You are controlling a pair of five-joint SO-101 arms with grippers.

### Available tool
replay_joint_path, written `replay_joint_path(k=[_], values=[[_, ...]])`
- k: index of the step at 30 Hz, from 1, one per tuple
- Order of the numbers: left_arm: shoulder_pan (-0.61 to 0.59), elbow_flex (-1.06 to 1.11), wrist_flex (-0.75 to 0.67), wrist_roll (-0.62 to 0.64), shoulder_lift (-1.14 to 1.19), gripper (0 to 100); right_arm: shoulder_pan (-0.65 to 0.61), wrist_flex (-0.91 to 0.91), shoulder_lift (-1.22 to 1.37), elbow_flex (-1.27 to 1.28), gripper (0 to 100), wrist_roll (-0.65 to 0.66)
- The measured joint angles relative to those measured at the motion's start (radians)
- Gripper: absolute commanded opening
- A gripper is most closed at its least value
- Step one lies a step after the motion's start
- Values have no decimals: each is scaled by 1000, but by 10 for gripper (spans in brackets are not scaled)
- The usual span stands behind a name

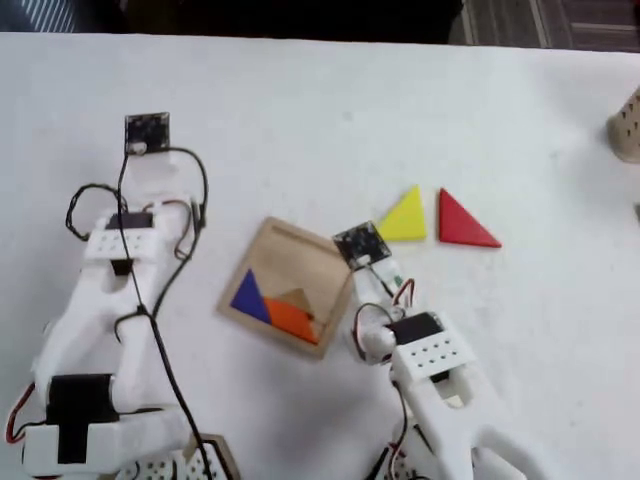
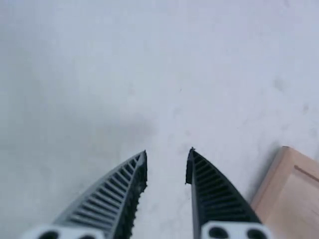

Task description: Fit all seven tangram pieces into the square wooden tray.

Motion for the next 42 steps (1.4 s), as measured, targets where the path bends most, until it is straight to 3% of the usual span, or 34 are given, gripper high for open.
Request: replay_joint_path(k=[10,14,19,34,42], values=[[0,0,0,0,0,146,2,12,244,-147,194,-41],[0,0,0,0,0,146,2,12,250,-155,179,-44],[0,0,0,0,0,146,6,12,258,-160,81,-44],[0,0,0,0,0,146,35,23,258,-167,77,-44],[0,0,-23,0,0,146,51,180,259,-276,77,-44]])
